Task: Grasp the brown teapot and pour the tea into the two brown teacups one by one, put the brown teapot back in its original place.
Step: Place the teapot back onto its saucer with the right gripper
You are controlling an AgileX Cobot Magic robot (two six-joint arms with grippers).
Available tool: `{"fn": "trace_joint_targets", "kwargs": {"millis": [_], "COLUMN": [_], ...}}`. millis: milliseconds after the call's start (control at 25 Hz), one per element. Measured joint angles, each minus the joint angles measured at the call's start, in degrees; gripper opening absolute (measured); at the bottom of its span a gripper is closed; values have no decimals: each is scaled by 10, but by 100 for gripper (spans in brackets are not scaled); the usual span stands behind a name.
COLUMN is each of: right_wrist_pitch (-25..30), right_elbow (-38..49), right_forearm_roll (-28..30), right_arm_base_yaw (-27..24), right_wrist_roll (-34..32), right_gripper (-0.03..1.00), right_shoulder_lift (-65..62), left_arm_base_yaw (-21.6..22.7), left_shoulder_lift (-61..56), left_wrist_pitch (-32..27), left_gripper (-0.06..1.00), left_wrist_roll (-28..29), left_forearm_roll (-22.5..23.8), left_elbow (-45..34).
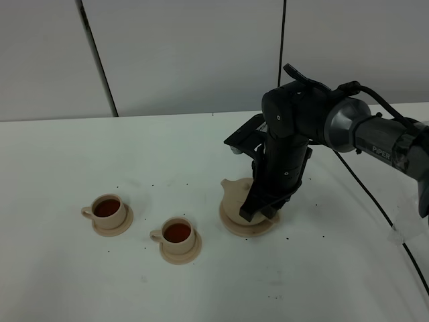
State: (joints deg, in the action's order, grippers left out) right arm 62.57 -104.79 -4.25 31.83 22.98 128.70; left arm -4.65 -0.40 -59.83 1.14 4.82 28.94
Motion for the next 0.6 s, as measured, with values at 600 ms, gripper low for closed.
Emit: {"fn": "trace_joint_targets", "kwargs": {"millis": [600], "right_wrist_pitch": [15], "right_elbow": [0], "right_forearm_roll": [3], "right_arm_base_yaw": [0], "right_wrist_roll": [-4], "right_gripper": [37], "right_shoulder_lift": [0], "left_arm_base_yaw": [0], "left_shoulder_lift": [0], "left_wrist_pitch": [0], "left_gripper": [28], "left_wrist_roll": [0], "left_forearm_roll": [0], "left_elbow": [0]}}
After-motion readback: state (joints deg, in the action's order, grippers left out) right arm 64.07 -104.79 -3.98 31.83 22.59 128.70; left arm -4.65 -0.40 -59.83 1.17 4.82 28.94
